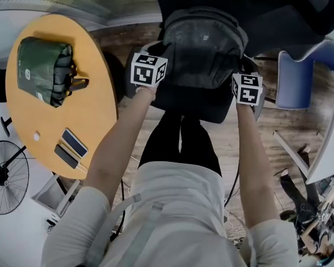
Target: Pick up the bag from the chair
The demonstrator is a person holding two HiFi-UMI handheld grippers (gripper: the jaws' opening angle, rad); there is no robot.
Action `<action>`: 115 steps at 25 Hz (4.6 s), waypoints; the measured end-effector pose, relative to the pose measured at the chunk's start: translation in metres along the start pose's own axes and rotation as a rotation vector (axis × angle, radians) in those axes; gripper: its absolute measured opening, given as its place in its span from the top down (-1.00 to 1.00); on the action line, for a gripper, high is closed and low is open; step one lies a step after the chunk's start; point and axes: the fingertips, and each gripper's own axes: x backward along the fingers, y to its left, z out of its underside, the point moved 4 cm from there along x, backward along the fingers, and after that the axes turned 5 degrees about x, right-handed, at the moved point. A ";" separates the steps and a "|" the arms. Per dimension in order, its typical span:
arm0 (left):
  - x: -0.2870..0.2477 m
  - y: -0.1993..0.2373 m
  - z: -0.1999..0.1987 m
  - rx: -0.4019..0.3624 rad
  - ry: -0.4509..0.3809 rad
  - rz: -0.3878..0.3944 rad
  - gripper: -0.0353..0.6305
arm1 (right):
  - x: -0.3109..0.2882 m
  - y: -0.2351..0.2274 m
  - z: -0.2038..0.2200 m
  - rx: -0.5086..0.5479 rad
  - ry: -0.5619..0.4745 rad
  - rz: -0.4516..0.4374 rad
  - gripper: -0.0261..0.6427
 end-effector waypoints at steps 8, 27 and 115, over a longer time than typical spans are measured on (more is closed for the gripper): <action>0.012 -0.005 0.006 0.009 0.000 0.029 0.67 | 0.013 0.007 0.003 -0.020 0.002 -0.022 0.78; 0.047 -0.032 -0.008 0.010 -0.049 0.029 0.70 | 0.059 0.003 -0.017 -0.001 -0.065 -0.007 0.79; 0.355 -0.171 -0.183 -0.081 -0.506 0.079 0.70 | 0.396 0.019 -0.206 0.112 -0.434 0.052 0.79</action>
